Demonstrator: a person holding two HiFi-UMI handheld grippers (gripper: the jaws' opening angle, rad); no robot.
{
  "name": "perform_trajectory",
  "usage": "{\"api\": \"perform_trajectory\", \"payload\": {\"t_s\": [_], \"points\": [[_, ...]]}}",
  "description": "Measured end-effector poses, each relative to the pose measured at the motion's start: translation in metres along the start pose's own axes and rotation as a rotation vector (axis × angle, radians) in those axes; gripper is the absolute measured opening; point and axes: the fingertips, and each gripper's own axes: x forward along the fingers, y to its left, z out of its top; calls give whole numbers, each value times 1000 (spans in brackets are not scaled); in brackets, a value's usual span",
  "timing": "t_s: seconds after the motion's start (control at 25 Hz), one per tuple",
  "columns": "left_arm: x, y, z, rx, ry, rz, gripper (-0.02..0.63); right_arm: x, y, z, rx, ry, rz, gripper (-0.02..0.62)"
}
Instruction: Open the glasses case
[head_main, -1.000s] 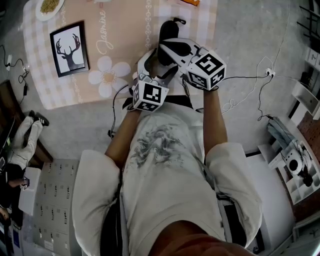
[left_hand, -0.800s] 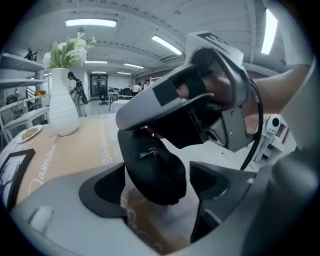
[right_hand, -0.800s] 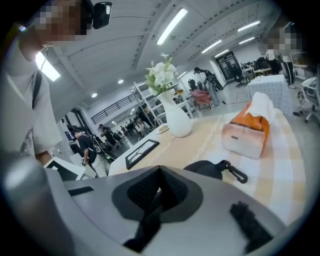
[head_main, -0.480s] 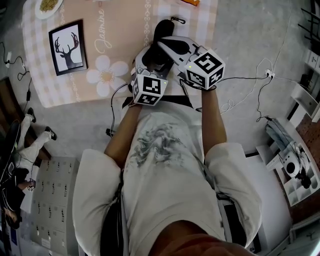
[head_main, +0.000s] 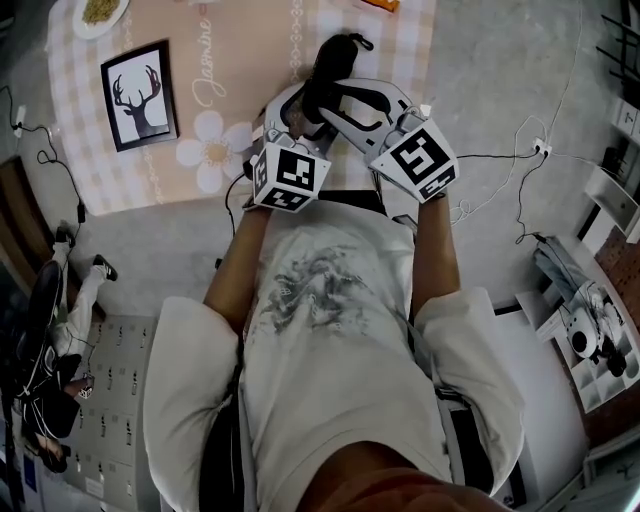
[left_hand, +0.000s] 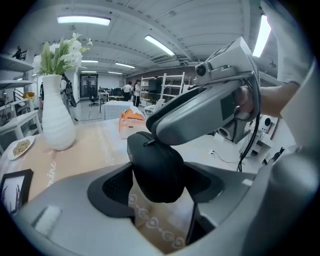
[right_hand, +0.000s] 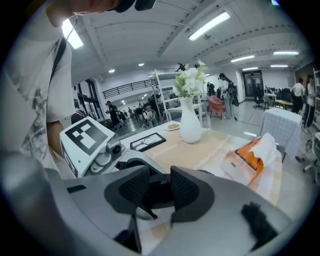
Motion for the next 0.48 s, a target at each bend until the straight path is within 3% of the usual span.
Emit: {"api": "perform_trajectory", "payload": {"t_s": [0.28,0.36,0.48], "points": [[-9,3,-3,39,18,-27,314,15,2,-2,-54,65,38,133],[-9,4,-3,36,20,-33,313,17,4,-1,-82,83,47,41],[-10,6,-3,18,15,-45,311,19,5,2,-123,112,39,37]]}}
